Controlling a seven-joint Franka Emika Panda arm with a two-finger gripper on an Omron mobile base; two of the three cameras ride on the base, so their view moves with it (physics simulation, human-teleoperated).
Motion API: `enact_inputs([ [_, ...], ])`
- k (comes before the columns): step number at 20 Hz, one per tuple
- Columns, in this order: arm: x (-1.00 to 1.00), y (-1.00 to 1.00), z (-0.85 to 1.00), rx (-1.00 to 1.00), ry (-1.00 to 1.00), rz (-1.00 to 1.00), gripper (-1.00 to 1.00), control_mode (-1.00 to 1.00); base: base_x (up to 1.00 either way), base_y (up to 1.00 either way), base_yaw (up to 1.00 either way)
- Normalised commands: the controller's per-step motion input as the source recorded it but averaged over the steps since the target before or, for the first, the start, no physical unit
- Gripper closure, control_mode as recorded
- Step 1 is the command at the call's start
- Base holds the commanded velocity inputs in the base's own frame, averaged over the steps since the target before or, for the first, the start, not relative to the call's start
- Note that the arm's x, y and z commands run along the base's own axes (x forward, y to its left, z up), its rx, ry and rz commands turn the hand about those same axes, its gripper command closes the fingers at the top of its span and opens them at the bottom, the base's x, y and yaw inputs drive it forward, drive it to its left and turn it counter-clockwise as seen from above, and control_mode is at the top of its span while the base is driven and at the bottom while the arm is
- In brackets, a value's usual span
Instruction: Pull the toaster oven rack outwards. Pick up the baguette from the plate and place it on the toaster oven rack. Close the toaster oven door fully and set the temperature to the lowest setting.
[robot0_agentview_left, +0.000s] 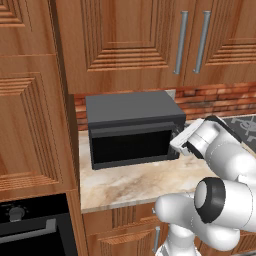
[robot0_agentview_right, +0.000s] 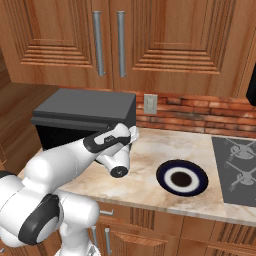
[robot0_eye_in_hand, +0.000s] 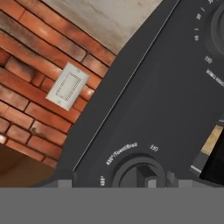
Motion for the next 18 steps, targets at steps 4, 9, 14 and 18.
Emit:
enact_inputs([
  [4, 0.12, 0.00, -0.06, 0.00, 0.00, -0.03, 1.00, -1.00, 0.00, 0.00, 0.00],
  [9, 0.10, 0.01, -0.07, 0.00, -0.01, -0.03, 1.00, -1.00, 0.00, 0.00, 0.00],
  [14, 0.04, 0.06, -0.08, 0.00, -0.07, -0.06, 1.00, -1.00, 0.00, 0.00, 0.00],
  [18, 0.00, 0.21, -0.11, -0.03, -0.17, -0.12, 1.00, -1.00, 0.00, 0.00, 0.00],
])
